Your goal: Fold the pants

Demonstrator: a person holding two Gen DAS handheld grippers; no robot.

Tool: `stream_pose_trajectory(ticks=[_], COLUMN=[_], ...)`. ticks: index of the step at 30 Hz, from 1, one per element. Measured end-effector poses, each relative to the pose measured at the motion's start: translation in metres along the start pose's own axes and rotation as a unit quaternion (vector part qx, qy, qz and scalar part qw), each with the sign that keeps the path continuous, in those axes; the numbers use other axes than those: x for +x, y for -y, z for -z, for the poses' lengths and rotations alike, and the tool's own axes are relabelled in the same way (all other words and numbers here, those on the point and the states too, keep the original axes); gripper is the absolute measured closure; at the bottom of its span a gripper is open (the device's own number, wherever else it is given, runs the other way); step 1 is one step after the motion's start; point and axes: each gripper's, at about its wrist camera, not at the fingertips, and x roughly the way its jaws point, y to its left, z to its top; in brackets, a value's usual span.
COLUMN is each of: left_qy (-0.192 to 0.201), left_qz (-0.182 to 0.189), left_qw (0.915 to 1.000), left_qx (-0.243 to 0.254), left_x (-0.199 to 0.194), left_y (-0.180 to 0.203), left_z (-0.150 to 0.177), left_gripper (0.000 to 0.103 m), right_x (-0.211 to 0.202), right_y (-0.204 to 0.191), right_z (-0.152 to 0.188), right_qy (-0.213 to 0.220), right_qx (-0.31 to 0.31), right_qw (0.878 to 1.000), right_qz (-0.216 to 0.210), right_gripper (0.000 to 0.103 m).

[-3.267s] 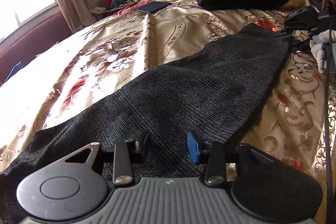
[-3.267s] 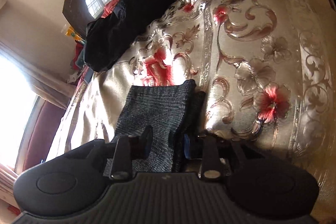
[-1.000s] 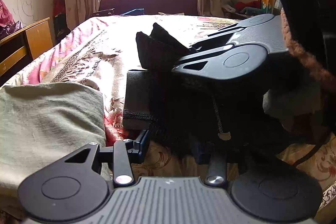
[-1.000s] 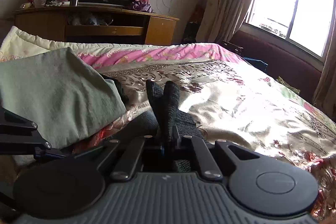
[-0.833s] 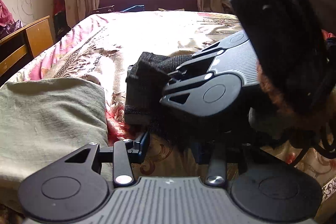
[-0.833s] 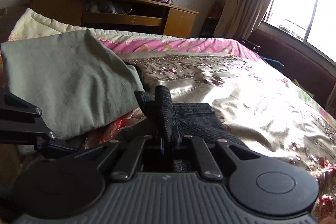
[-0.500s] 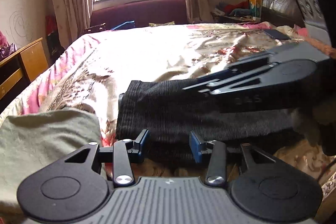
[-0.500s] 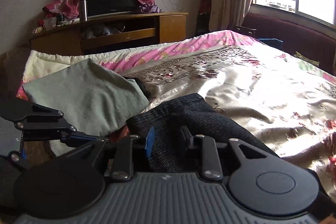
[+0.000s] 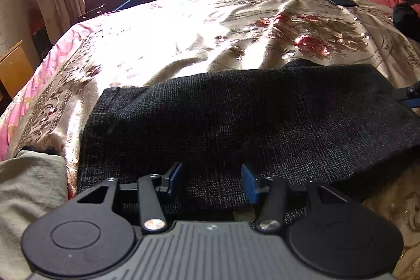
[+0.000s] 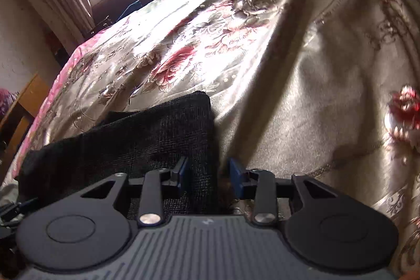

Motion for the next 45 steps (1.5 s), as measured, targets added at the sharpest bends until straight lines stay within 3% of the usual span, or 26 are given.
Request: stream_pose_trajectory(ticks=[4, 8, 12, 16, 18, 22, 23, 26, 31, 34, 38, 41, 45], left_qy=[0.029, 0.05, 0.046, 0.053, 0.064, 0.092, 0.087, 0.055, 0.058, 0.058, 0.045, 0.039, 0.04], left_qz=[0.025, 0.084, 0.135, 0.165, 0.151, 0.118, 0.124, 0.154, 0.191, 0.242, 0.319, 0.326, 0.308], left_qw=[0.9991, 0.9927, 0.9783, 0.9681, 0.9646, 0.9547, 0.956, 0.9637, 0.9563, 0.9502, 0.9344, 0.9327, 0.9392], left_qx=[0.02, 0.07, 0.15, 0.181, 0.206, 0.257, 0.251, 0.211, 0.214, 0.187, 0.152, 0.15, 0.146], left_x=[-0.02, -0.03, -0.022, -0.014, -0.008, 0.001, 0.002, 0.008, -0.001, -0.007, -0.011, -0.013, -0.018], left_y=[0.034, 0.088, 0.155, 0.198, 0.218, 0.241, 0.241, 0.237, 0.257, 0.271, 0.291, 0.289, 0.269], left_z=[-0.009, -0.011, -0.009, -0.007, -0.005, 0.0, -0.001, -0.013, -0.016, -0.024, -0.03, -0.031, -0.036], left_gripper=[0.041, 0.041, 0.041, 0.036, 0.035, 0.031, 0.031, 0.034, 0.038, 0.038, 0.038, 0.037, 0.036], right_x=[0.0, 0.0, 0.024, 0.028, 0.041, 0.067, 0.068, 0.063, 0.028, -0.001, -0.027, -0.032, -0.037], right_y=[0.023, 0.039, 0.04, 0.031, 0.033, 0.038, 0.036, 0.04, 0.052, 0.065, 0.092, 0.108, 0.11], right_z=[-0.01, -0.018, -0.026, -0.033, -0.035, -0.034, -0.034, -0.034, -0.037, -0.043, -0.051, -0.047, -0.035], right_qy=[-0.012, -0.028, -0.045, -0.032, -0.043, -0.065, -0.067, -0.077, -0.056, -0.04, -0.041, -0.052, -0.038], right_qx=[0.035, 0.06, 0.059, 0.036, 0.038, 0.07, 0.071, 0.093, 0.088, 0.087, 0.084, 0.108, 0.109], right_qw=[0.996, 0.985, 0.979, 0.972, 0.975, 0.971, 0.973, 0.971, 0.978, 0.984, 0.992, 0.99, 0.99], right_qz=[-0.079, -0.162, -0.189, -0.229, -0.215, -0.218, -0.209, -0.208, -0.182, -0.15, -0.08, -0.079, -0.085], right_gripper=[0.059, 0.06, 0.06, 0.06, 0.06, 0.074, 0.086, 0.096, 0.097, 0.097, 0.096, 0.089, 0.087])
